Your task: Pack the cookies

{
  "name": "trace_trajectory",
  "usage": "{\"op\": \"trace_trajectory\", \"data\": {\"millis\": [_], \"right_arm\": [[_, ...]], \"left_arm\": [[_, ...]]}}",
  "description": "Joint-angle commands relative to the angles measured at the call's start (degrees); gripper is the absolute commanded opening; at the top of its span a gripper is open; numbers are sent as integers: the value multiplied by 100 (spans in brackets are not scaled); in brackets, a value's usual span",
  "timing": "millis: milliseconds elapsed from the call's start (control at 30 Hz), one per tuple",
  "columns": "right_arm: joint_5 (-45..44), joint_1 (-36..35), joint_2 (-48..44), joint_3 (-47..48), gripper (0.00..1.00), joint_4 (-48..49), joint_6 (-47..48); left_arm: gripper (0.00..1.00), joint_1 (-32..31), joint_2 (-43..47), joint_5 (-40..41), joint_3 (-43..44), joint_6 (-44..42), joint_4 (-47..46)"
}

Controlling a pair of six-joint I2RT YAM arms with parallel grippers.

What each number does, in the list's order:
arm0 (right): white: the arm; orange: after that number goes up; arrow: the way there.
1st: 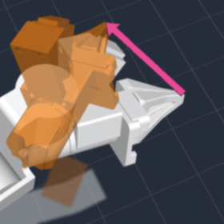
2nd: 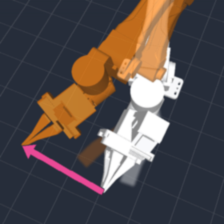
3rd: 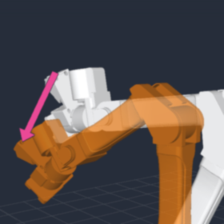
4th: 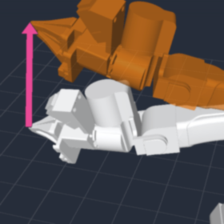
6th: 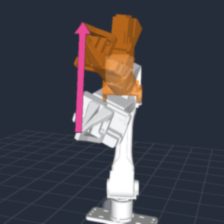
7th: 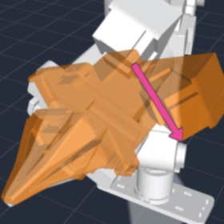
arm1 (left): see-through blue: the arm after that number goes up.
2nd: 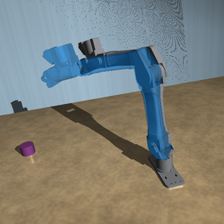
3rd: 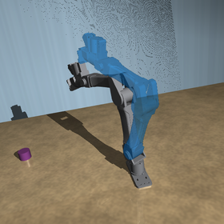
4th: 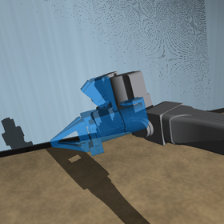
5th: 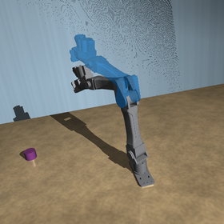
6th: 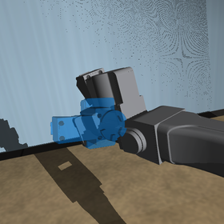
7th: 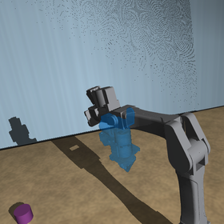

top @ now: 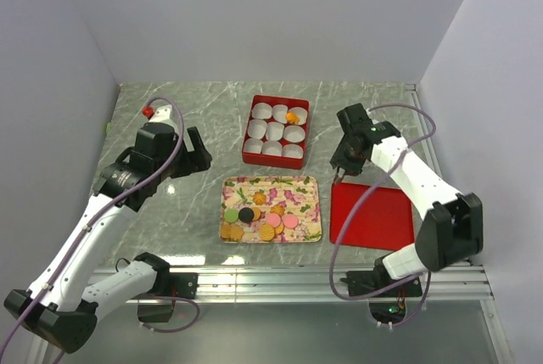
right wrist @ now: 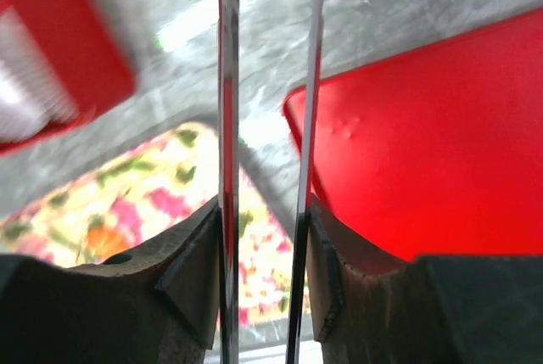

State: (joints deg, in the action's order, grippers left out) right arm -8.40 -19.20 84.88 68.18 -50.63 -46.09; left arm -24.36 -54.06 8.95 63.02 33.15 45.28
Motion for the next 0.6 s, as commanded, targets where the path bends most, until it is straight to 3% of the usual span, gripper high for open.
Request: {"op": "trace_trajectory", "data": {"millis": [0, 167, 567], "right_arm": [[-83, -241, -463, 283, 43, -675, 407], [127, -549, -973, 415, 41, -1088, 661], [2579, -1059, -1720, 714, 46, -1853, 1866]], "left_arm": [[89, -16, -130, 46, 237, 86, -98], [88, -25, -298, -95, 307, 332, -212], [88, -25, -746, 63, 817, 473, -256]]}}
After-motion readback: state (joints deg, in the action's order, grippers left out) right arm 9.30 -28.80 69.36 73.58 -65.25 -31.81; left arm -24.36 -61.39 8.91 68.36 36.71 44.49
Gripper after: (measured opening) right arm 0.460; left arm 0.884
